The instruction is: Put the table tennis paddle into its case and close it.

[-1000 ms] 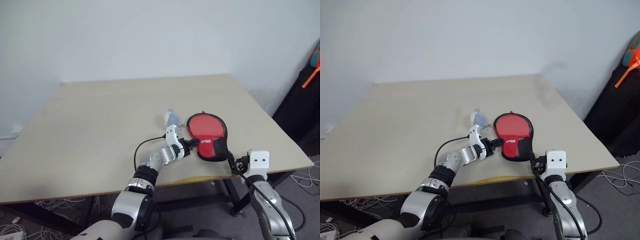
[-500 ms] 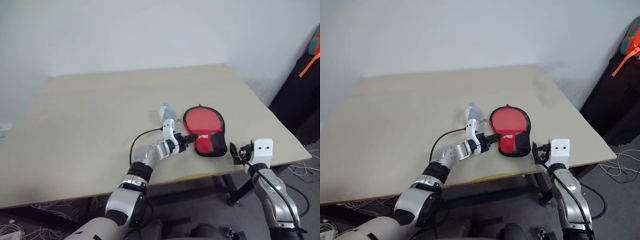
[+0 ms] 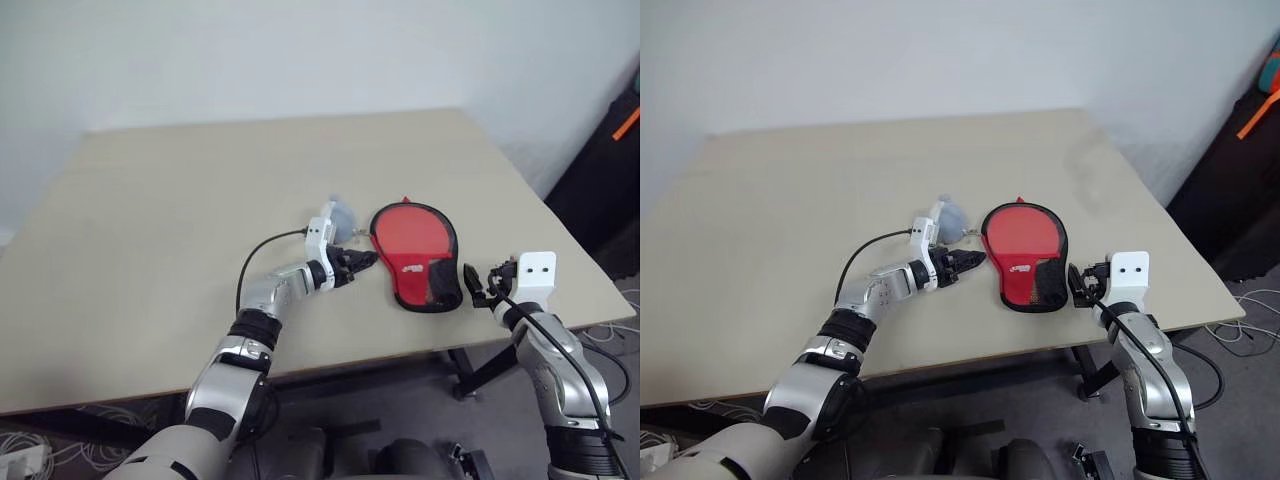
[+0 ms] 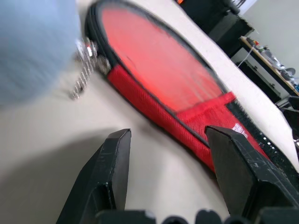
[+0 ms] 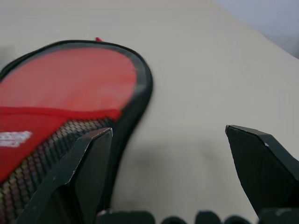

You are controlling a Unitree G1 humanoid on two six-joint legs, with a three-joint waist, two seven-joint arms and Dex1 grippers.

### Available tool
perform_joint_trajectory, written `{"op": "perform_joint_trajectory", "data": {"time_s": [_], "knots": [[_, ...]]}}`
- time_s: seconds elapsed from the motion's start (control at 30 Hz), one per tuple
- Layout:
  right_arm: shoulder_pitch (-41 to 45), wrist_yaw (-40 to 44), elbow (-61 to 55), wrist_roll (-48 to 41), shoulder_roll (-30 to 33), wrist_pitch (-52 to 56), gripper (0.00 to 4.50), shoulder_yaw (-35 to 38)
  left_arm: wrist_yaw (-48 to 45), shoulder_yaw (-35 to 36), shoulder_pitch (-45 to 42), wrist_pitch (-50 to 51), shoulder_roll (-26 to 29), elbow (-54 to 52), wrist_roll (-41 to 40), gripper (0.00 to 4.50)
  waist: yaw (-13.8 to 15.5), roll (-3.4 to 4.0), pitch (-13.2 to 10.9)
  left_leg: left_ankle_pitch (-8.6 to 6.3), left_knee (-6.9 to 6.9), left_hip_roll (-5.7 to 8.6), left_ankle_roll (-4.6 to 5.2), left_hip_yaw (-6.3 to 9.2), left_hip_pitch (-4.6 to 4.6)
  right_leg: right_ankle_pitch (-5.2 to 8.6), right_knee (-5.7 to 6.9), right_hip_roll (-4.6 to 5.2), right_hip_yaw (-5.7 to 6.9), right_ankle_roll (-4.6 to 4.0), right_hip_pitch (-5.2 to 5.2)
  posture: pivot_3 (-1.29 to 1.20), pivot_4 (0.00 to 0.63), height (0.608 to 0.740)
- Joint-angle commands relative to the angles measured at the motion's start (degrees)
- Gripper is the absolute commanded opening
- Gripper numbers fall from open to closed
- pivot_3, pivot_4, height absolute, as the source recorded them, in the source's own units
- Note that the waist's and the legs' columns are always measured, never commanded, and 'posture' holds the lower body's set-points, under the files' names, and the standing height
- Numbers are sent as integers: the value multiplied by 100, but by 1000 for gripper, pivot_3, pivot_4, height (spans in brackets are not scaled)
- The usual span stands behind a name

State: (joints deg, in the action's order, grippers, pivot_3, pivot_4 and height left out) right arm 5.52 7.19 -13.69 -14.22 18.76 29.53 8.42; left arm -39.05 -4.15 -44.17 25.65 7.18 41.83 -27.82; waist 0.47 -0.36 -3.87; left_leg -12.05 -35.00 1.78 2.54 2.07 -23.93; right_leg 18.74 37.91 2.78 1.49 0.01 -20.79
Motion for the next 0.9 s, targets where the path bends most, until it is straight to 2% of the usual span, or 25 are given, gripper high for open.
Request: {"op": "perform_joint_trajectory", "data": {"time_s": [0.03, 0.2, 0.53, 0.9], "knots": [[845, 215, 10, -375, 318, 843, 4225, 312, -2961, -578, -999, -1682, 1079, -764, 626, 2772, 34, 0, 0, 1, -2, 1, 1, -4, -8, 0, 1, 0, -3, 0, -7, 0, 0, 740], [896, 236, -3, -495, 295, 1003, 4225, 343, -3210, -602, -959, -1648, 1234, -898, 582, 2772, -3, 5, -4, 8, -28, 5, 9, -8, -60, -12, 11, -1, -8, 8, -53, 0, 0, 740], [1173, 404, -258, -832, 146, 1858, 4225, 170, -4071, -705, -753, -2138, 1667, -696, 970, 2772, -15, 10, -10, 35, -67, 12, 41, -29, -60, -28, 79, 3, -26, 9, -68, 0, 0, 740], [1165, 544, -324, -906, 249, 1850, 4225, 429, -4062, -871, -652, -2765, 1233, -243, 1461, 2772, 28, 10, -9, 24, -109, 29, 88, -34, -66, -40, 93, 7, -30, 30, -59, 0, 0, 740]]}}
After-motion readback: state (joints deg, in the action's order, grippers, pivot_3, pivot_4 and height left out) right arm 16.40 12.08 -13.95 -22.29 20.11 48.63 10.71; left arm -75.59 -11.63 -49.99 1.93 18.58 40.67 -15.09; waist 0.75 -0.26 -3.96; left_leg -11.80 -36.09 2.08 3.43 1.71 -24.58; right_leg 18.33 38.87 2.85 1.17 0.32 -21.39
